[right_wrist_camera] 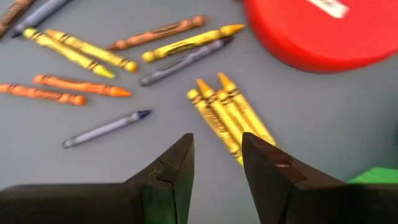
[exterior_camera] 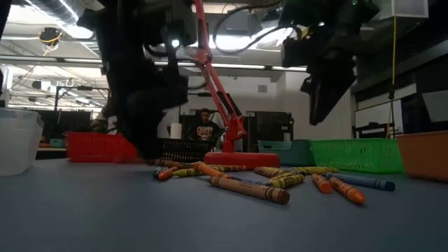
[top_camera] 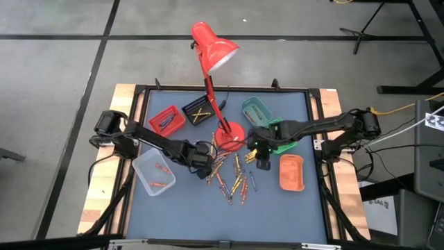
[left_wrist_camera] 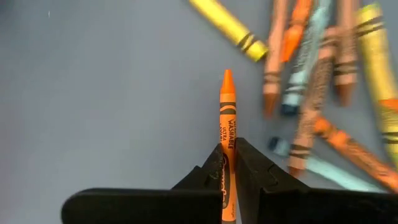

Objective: Sort crayons
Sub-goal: Put the orange crayon into the bottom left transparent bin

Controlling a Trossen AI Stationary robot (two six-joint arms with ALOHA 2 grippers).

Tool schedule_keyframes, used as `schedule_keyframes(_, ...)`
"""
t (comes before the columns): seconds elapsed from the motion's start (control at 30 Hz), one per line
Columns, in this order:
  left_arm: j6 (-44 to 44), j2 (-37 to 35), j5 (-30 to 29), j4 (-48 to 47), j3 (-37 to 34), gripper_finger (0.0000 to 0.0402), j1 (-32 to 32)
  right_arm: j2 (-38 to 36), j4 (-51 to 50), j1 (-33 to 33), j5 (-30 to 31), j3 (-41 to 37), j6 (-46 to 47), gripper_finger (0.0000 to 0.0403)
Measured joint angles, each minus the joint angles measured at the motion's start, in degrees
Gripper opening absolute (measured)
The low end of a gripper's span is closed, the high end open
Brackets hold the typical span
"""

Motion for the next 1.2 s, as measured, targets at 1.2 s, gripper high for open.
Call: schedule_keyframes(1.2, -12.83, -21.42, 19.69, -40.73, 0.11, 0.0008, -21.2, 5.48, 2.62, 7.12, 6.56, 0.0, -2.98, 0.0134)
